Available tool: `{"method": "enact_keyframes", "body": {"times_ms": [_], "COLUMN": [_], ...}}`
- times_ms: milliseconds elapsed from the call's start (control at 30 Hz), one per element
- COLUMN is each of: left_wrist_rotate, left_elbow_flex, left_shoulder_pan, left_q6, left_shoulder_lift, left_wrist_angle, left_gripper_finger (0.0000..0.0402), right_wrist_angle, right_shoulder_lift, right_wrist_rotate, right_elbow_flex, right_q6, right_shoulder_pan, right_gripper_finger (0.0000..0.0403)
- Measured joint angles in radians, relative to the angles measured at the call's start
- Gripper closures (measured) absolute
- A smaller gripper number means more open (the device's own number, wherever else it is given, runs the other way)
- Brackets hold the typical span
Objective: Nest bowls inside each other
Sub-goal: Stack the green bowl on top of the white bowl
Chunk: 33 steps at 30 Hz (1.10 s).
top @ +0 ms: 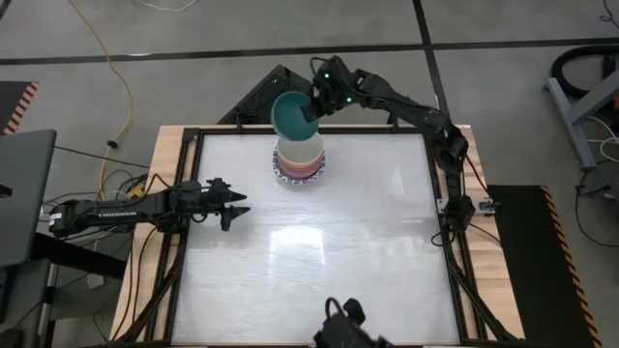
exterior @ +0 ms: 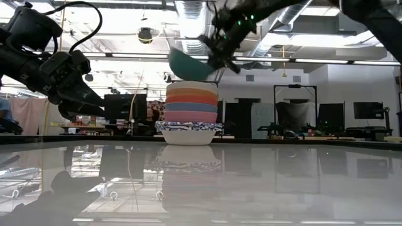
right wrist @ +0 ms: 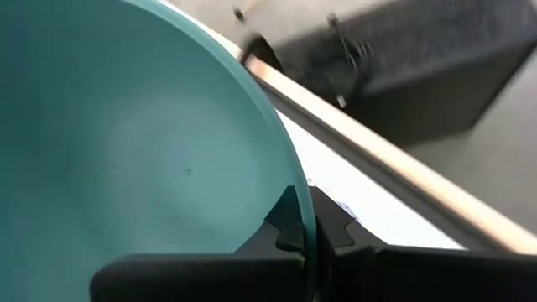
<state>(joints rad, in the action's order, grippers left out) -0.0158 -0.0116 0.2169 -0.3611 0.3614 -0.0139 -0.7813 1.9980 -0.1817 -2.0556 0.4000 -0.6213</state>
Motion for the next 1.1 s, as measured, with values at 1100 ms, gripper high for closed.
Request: {"method": "enact_keyframes", "body": {"times_ms": [1100], "left_wrist_rotate": [-0.001], "left_elbow_flex": [0.0], "left_shoulder_pan": [0.0], "left_q6": [-0.002], "left_shoulder_lift": [0.0], "left_wrist_angle": [0.0], "left_gripper_finger": [0.0167], "right_wrist_angle": [-0.194], "right_shoulder_lift": [0.02], "right_wrist_rotate": [-0.185], "right_elbow_flex": [0.028], "right_q6": [-0.116], "right_shoulder_pan": [-0.028], "right_gripper_finger": [0.038]}}
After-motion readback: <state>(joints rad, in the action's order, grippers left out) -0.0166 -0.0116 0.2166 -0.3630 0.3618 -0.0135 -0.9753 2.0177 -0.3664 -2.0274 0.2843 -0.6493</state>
